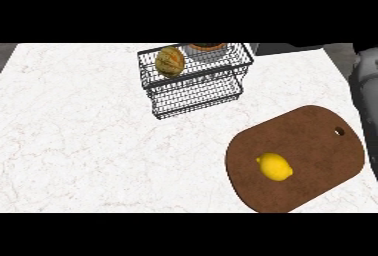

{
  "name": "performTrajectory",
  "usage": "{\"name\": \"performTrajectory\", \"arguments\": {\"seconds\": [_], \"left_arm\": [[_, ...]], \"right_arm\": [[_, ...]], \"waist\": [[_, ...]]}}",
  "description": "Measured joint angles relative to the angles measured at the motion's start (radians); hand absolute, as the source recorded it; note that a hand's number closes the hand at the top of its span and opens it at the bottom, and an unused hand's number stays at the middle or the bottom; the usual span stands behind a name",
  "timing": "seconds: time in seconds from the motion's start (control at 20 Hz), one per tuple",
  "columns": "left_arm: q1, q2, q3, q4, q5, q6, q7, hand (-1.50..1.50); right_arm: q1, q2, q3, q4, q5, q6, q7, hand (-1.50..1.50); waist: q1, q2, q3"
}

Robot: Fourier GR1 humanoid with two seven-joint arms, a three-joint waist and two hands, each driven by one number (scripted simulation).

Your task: Pick the squash from the cutting board and place it in the tiered basket

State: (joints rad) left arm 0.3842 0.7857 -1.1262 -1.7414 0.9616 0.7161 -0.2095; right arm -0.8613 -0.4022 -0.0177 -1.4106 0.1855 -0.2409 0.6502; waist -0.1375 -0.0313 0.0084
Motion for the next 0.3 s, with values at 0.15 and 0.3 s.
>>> {"name": "performTrajectory", "arguments": {"seconds": [0.15,0.3], "left_arm": [[0.015,0.0,-0.004,-0.004,0.021,0.008,-0.016,0.0],[0.029,0.002,-0.004,-0.009,0.04,0.014,-0.036,0.0]], "right_arm": [[0.03,-0.042,-0.033,-0.019,-0.049,0.055,-0.018,-1.5],[0.063,-0.084,-0.071,-0.035,-0.099,0.109,-0.038,-1.5]], "waist": [[-0.017,-0.004,0.0],[-0.033,-0.008,0.0]]}}
